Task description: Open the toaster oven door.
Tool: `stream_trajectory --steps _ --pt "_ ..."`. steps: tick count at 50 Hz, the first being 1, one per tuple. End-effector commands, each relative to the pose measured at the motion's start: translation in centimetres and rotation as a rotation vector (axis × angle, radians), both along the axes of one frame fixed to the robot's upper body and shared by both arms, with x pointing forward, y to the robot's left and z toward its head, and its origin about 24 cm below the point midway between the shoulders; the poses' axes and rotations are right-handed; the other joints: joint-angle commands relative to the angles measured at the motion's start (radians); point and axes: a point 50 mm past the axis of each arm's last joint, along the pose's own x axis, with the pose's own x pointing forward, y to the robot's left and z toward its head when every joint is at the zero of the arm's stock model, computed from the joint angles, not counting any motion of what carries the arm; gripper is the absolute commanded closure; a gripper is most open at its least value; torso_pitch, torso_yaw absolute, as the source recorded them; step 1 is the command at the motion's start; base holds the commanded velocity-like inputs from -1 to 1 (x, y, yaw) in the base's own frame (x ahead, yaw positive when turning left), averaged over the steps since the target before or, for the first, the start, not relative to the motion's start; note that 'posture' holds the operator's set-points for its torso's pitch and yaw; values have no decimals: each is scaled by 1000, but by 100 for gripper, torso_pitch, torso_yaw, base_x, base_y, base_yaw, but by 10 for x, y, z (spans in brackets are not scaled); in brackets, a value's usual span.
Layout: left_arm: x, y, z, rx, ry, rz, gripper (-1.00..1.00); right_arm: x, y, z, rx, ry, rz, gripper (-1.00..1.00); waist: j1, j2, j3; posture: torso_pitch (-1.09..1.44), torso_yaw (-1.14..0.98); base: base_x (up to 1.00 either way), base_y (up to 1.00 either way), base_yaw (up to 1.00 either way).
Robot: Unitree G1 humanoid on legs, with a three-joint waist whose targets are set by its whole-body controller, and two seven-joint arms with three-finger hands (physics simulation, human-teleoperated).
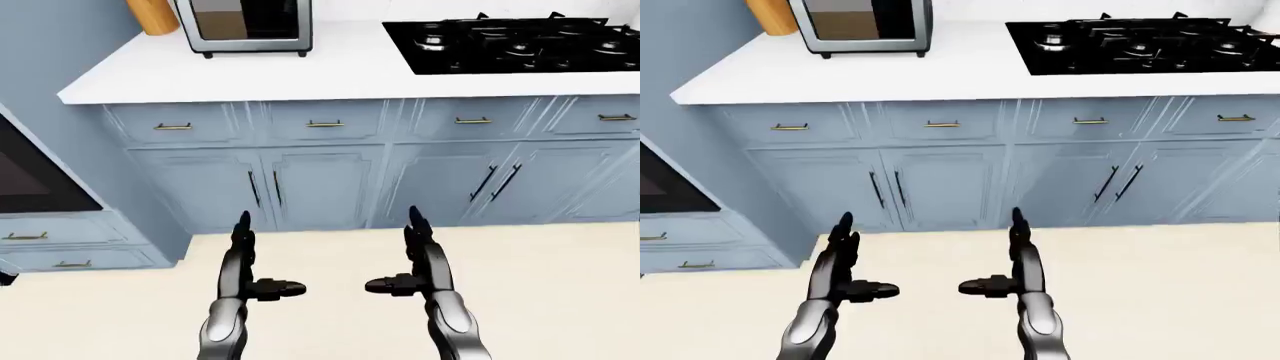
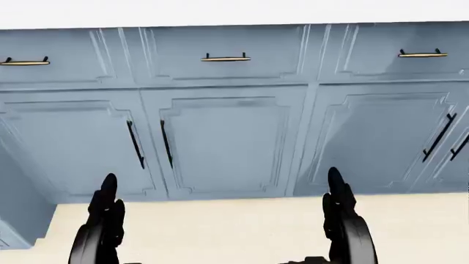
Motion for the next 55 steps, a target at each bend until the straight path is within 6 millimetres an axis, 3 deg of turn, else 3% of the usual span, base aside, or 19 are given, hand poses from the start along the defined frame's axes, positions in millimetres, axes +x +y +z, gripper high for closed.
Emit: stream_trajectory --steps 1,3,4,5,7,8,18,23,36,43,44,45,48,52,54,55 --pt "9 -1 38 35 -179 -11 -100 9 2 39 -3 -178 11 -100 -2 -8 -1 0 0 0 0 0" --pt "8 0 41 36 -183 -13 -100 13 0 38 -4 -181 9 -100 8 -1 -63 0 0 0 0 0" --pt "9 0 42 35 -185 -11 -100 14 0 38 -3 -181 9 -100 9 -1 -51 0 0 0 0 0" --pt "9 0 45 37 -186 -8 -100 13 0 39 -2 -181 7 -100 5 -8 -18 0 0 0 0 0" --pt "9 -3 48 46 -188 -16 -100 16 -2 39 1 -182 3 -100 7 -7 -71 0 0 0 0 0" --pt "11 -3 49 50 -190 -17 -100 15 -2 42 -2 -186 1 -100 7 -7 -76 0 0 0 0 0" --pt "11 -1 90 120 -281 -4 -100 14 -3 82 -17 -238 -6 -100 8 -5 -86 0 0 0 0 0" --pt "7 3 127 175 -360 8 -100 15 -4 107 -22 -281 -15 -100 9 -5 -94 0 0 0 0 0" --pt "4 3 187 236 -469 -4 -100 19 1 174 -35 -415 11 -100 11 -4 -84 0 0 0 0 0" --pt "-3 6 211 244 -509 14 -100 13 4 191 -23 -464 31 -100 10 -5 -76 0 0 0 0 0" --pt "-3 6 212 248 -514 16 -100 12 6 190 -20 -467 35 -100 9 2 -97 0 0 14 0 0" --pt "-3 6 212 248 -514 16 -100 12 6 189 -21 -467 36 -100 9 5 -69 0 0 16 0 0" --pt "-5 8 209 240 -516 17 -100 10 8 192 -19 -473 45 -100 8 2 -37 0 0 26 0 0" --pt "-9 10 212 243 -523 21 -100 8 7 195 -19 -481 43 -100 5 -32 -31 0 0 27 0 0" --pt "-13 11 214 241 -526 26 -100 6 6 197 -17 -486 42 -100 2 -18 -37 0 0 28 0 0" --pt "-13 11 213 239 -526 30 -100 6 6 198 -16 -488 39 -100 5 -22 -35 0 0 28 0 0"
